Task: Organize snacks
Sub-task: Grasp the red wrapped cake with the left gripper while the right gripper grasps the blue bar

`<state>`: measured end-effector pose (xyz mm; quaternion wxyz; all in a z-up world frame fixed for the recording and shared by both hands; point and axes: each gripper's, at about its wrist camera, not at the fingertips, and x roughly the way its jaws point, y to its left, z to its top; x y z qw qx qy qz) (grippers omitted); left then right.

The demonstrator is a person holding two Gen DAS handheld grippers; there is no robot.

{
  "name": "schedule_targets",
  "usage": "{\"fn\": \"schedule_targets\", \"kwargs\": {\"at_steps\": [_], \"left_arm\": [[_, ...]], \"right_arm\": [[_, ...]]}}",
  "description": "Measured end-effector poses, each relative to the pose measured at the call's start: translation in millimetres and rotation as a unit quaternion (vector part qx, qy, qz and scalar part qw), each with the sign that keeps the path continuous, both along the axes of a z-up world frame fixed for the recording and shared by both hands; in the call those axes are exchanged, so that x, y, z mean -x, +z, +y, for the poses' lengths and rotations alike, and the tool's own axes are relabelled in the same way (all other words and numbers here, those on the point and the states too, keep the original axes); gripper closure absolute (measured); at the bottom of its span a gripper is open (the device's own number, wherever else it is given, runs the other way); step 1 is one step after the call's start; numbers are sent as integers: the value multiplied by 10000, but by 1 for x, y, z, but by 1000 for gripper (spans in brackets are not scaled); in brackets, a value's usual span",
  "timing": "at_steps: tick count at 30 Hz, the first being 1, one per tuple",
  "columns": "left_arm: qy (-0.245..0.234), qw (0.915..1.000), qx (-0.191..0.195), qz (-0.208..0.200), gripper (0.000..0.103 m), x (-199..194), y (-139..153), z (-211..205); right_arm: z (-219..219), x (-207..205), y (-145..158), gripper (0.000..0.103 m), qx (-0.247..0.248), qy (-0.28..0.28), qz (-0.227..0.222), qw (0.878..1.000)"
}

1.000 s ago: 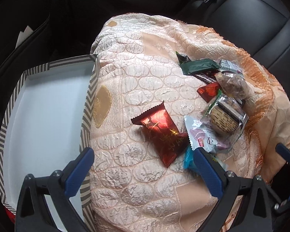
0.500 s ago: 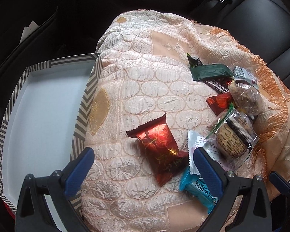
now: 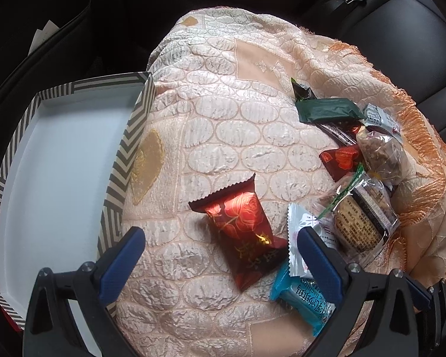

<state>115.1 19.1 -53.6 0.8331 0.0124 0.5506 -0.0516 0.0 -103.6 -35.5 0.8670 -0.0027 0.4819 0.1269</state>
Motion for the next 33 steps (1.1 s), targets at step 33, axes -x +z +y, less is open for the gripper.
{"fn": "schedule_targets", "kwargs": {"at_steps": [33], "left_arm": [[168, 9991, -146, 353, 0, -5, 0, 9]], "right_arm": [[-1, 0, -1, 7, -57, 142, 334, 9993]]}}
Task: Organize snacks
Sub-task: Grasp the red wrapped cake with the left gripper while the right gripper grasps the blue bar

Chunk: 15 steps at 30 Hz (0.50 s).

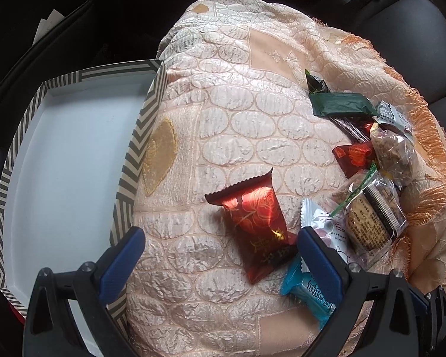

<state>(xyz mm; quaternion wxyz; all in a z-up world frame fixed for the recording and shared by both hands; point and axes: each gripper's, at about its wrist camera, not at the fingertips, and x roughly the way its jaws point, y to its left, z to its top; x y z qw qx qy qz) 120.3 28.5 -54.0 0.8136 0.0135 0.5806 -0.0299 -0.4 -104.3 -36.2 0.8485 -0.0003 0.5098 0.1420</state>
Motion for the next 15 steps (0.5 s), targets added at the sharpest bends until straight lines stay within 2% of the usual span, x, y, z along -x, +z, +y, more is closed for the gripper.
{"fn": "schedule_targets", "kwargs": {"at_steps": [9, 15], "left_arm": [[86, 9999, 83, 99, 0, -6, -7, -5], [94, 9996, 130, 222, 0, -8, -11, -12]], "right_arm": [[-12, -13, -8, 7, -236, -176, 151, 9995], [7, -24, -12, 10, -111, 212, 178, 9996]]}}
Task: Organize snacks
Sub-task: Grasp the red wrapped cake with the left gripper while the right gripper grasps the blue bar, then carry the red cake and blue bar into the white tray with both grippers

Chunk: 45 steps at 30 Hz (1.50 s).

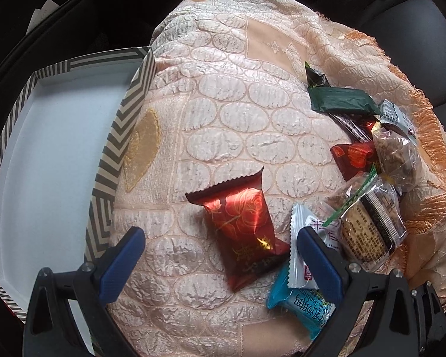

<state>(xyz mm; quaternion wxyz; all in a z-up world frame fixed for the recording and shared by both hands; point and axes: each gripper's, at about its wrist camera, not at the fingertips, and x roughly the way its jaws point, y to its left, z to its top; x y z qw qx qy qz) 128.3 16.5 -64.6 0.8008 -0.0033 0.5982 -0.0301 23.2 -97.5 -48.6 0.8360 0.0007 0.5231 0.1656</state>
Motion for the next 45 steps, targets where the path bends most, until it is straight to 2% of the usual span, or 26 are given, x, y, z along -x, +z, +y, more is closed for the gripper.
{"fn": "schedule_targets", "kwargs": {"at_steps": [1, 3, 5, 7, 8, 10, 12, 14, 16, 18, 19, 21, 22, 25, 32, 38, 45], "left_arm": [[-9, 10000, -35, -6, 0, 0, 0, -1], [-10, 10000, -16, -15, 5, -1, -1, -2], [18, 9999, 129, 61, 11, -3, -3, -1], [80, 9996, 248, 105, 18, -4, -3, 3], [88, 9995, 270, 102, 19, -5, -4, 5], [84, 9994, 325, 102, 23, -5, -3, 7], [179, 9987, 458, 104, 28, -4, -1, 14], [261, 9977, 624, 103, 32, -4, 0, 21], [154, 9984, 536, 115, 37, -2, 0, 21], [36, 9992, 391, 68, 42, 0, 0, 17], [-13, 9994, 345, 31, 52, 2, 1, 15], [-74, 9997, 240, 10, 65, 6, 3, 14], [-98, 9996, 272, 22, 66, 8, 5, 15], [-195, 9995, 246, 15, 67, 13, 8, 18], [-302, 9985, -10, -447, 67, 33, 32, 26], [-309, 9975, -123, -625, 67, 37, 43, 34], [-291, 9971, -295, -646, 67, 31, 44, 52]], "right_arm": [[3, -3, -1, 19, 17, 80, 10, 10000], [8, -11, -6, 29, -26, 237, 170, 9996], [12, -17, -13, 30, 40, 308, 313, 9990], [15, -21, -19, 41, 115, 384, 405, 9984], [16, -23, -21, 43, 136, 408, 441, 9981], [18, -26, -24, 59, 113, 471, 509, 9975], [22, -27, -24, 60, 148, 512, 482, 9974], [26, -23, -23, 66, 240, 613, 441, 9969], [28, -17, -22, 73, 279, 683, 403, 9965], [28, -12, -22, 73, 246, 681, 404, 9966], [28, -9, -22, 73, 267, 684, 384, 9966], [28, -4, -20, 74, 275, 686, 342, 9967], [27, -1, -18, 74, 257, 668, 321, 9969], [24, 8, -8, 74, 121, 658, 242, 9975], [22, 28, 8, 74, -131, 694, 129, 9974], [28, 35, 18, 74, -306, 790, 96, 9964], [42, 15, 25, 74, -466, 745, -7, 9961]]}}
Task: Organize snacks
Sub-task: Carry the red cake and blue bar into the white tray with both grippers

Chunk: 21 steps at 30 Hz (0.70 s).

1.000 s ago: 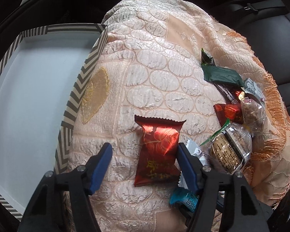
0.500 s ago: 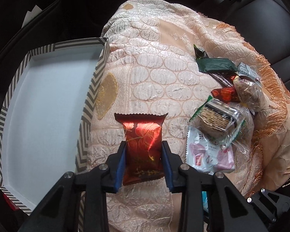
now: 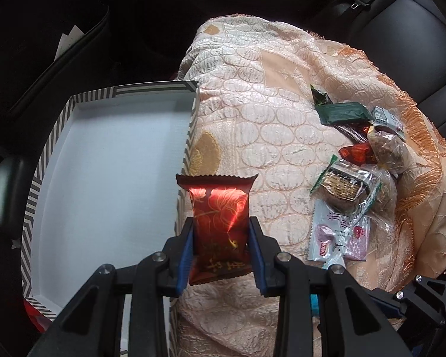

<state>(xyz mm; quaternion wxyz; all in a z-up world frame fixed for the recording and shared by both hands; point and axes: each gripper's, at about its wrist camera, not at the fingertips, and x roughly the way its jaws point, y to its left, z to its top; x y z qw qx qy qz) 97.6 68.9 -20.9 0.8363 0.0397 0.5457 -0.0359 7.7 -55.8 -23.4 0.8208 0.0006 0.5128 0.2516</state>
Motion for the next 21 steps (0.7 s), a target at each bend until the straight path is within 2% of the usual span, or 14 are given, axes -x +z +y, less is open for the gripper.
{"fn": "schedule_targets", "kwargs": {"at_steps": [13, 21], "left_arm": [[585, 9975, -383, -119, 67, -37, 4, 92], [846, 9950, -513, -99, 67, -65, -9, 132]], "right_arm": [[67, -71, 9, 74, -266, -59, -106, 9996], [116, -119, 12, 74, -256, -71, -208, 9994]]}}
